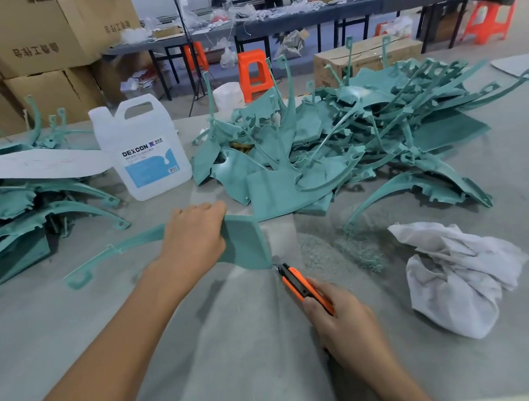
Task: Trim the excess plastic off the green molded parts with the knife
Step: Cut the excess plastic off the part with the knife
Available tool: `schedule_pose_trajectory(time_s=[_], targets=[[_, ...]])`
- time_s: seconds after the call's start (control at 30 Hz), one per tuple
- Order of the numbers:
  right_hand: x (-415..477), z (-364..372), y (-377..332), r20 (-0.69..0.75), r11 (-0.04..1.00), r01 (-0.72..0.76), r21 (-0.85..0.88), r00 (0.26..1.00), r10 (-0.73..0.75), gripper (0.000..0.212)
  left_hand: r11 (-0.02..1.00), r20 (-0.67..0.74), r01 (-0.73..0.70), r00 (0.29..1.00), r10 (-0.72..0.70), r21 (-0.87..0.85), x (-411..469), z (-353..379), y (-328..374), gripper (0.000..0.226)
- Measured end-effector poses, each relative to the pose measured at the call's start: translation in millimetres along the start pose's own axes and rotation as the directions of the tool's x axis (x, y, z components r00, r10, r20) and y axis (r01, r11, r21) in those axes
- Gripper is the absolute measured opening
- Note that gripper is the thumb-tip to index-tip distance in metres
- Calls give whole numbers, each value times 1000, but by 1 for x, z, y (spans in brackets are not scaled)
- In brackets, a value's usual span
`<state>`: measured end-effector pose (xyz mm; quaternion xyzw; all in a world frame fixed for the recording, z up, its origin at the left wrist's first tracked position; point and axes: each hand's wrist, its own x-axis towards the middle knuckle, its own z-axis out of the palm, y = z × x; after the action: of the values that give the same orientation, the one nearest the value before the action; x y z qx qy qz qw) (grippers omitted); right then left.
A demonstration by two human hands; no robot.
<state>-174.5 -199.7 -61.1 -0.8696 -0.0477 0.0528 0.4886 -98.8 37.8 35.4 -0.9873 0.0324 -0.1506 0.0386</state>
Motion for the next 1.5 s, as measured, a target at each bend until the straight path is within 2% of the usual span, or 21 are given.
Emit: schedule_pose_trajectory(time_s=[0.23,0.43,0.57,0.7,0.83,1.07,1.2,1.27,1.33,1.37,1.43,1.5], targets=[[4,-8,-11,33,999,46,-10,998,-45,27,999,-21,-14,1000,15,28,-2,1,4,20],[2,-11,-28,-11,974,50,221,999,-49,47,1000,-9,-6,1000,7,25,-6,0,5,20],[0,-21,-43,-3,903,70,425,997,-75,39,1000,0,-5,1000,5,30,-8,-3,5,20],[-4,-27,-47,32,830,26,558,998,-53,33,1000,-5,-5,1000,6,31,-11,-1,4,22],[-7,-28,-46,68,782,-7,623,997,-45,31,999,-6,-21,1000,21,41,-12,-2,5,22],[-9,-31,-50,67,801,13,598,996,-66,31,1000,-18,-5,1000,6,31,-13,-1,5,22],[-14,-37,-60,144,690,42,723,967,-210,27,999,-22,-1,1000,2,37,-15,-1,6,24],[-9,-34,-59,83,696,80,713,977,-197,29,999,-21,0,1000,1,36,-16,-1,6,24],[-1,-28,-47,-17,756,60,652,998,-65,28,1000,-43,3,999,-2,19,-17,-1,5,24],[3,-24,-39,-44,810,28,586,999,-2,35,1000,-49,6,999,-6,12,-18,0,5,24],[6,-19,-22,-44,911,-8,413,999,29,44,1000,-48,10,999,-10,4,-19,0,5,24],[5,-12,-13,-5,977,7,214,1000,-6,35,1000,-47,16,999,-16,10,-18,0,6,23]])
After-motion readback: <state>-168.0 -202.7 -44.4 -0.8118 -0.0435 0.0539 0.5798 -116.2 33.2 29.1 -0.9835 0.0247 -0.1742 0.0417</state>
